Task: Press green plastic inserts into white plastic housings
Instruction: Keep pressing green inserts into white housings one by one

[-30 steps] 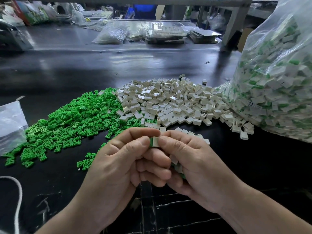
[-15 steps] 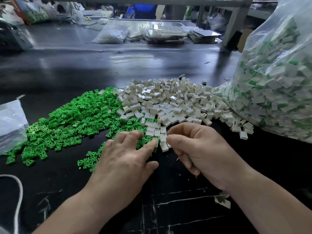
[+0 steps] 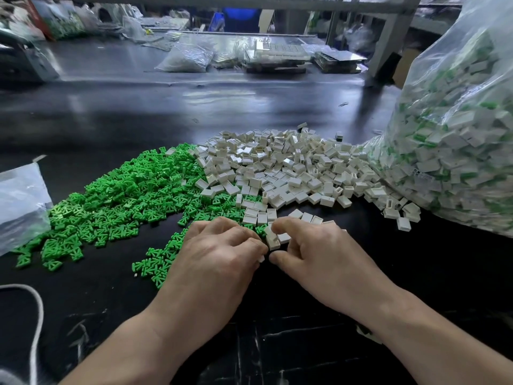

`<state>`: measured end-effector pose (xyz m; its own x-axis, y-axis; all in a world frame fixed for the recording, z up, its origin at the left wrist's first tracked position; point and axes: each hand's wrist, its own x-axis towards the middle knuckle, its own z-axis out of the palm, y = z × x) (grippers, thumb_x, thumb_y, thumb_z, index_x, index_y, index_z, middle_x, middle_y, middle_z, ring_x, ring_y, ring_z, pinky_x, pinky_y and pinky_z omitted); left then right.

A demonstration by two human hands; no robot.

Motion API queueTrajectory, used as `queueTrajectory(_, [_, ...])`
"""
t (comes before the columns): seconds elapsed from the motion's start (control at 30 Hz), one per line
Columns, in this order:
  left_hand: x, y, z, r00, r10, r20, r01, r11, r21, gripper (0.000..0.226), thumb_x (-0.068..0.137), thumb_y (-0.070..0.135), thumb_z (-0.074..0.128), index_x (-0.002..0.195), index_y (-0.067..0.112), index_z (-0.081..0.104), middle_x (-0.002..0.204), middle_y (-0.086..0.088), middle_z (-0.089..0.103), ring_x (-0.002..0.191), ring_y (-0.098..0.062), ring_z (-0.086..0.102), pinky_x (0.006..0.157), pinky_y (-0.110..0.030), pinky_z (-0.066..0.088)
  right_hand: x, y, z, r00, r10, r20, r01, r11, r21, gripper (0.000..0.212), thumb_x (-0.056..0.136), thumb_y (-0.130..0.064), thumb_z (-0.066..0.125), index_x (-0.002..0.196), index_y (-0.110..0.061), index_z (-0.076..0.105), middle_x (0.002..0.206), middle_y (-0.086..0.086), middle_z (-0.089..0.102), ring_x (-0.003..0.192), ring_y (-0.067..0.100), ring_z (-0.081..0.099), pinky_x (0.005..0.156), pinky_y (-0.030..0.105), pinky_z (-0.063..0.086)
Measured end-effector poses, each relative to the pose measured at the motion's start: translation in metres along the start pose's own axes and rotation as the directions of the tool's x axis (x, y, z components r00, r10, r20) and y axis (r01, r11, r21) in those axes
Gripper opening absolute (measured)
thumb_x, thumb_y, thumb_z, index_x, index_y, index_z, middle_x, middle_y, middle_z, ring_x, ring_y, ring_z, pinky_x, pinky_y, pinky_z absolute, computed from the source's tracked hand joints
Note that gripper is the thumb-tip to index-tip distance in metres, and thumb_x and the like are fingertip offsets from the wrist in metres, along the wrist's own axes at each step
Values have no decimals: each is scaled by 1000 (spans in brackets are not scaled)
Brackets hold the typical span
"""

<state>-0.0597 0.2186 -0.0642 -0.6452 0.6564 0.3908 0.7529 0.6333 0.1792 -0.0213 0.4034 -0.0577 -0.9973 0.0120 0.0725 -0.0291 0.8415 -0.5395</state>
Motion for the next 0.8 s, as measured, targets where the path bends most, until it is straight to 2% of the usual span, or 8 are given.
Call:
queueTrajectory(0.1, [1,3,-5,995,-76,-62,71,994,-88,19,86,29,61,102,26,71,100,16,69,97,-10,59,84,-28,35,-2,-1,1,997,-31,-71,36,997,68,32,89,-41,67,120,-32,64,61,-13,54,68,3,53,67,19,45])
queueTrajectory(0.2, [0,8,-13,965,-217,-146,174,950,-259,29,82,33,66,110,26,68,103,25,63,101,10,49,86,-12,37,-5,-4,-2,999,15,-34,-2,939,343,34,88,-58,62,112,-35,68,71,-12,64,59,0,58,55,15,43])
queueTrajectory(0.27, [-2,12,-16,954,-235,-184,166,930,-329,32,81,28,72,112,24,67,104,28,60,105,14,48,92,-9,37,-6,-7,-2,996,23,81,-65,827,559,24,92,-54,64,105,-35,70,71,-8,67,51,2,55,48,14,40])
queueTrajectory(0.37, [-3,16,-22,960,-210,-186,129,919,-373,39,80,28,75,117,22,65,108,22,64,105,8,54,92,-10,40,-7,-12,-2,977,4,214,-181,557,811,11,97,-31,66,92,-24,72,74,0,67,45,9,48,36,20,34])
queueTrajectory(0.43, [-5,12,-29,965,-223,-138,161,919,-360,39,83,44,71,118,29,62,106,23,62,102,8,55,85,-6,41,-5,-13,-7,971,32,238,-226,447,865,12,97,-22,64,87,-20,71,77,6,69,43,10,46,35,19,31])
queueTrajectory(0.53, [-9,-4,-35,968,-250,-19,241,951,-195,33,79,54,55,104,35,64,92,25,60,84,6,57,70,-16,47,-3,-11,-16,970,82,230,-244,374,895,13,96,-19,64,83,-21,67,81,10,71,42,11,44,34,18,31])
queueTrajectory(0.63, [-13,-14,-37,947,-286,145,302,948,-98,25,76,61,54,87,40,62,85,26,61,80,6,54,70,-23,48,-3,-11,-18,972,93,217,-236,370,899,17,95,-19,65,80,-26,70,75,9,68,41,12,42,34,18,30])
queueTrajectory(0.8, [-15,-10,-27,949,-223,223,229,973,-3,43,74,75,44,102,43,52,93,24,55,87,1,49,66,-18,33,-3,-12,-16,966,76,248,-258,386,886,8,92,-18,69,93,-22,75,69,6,61,41,12,42,33,19,29])
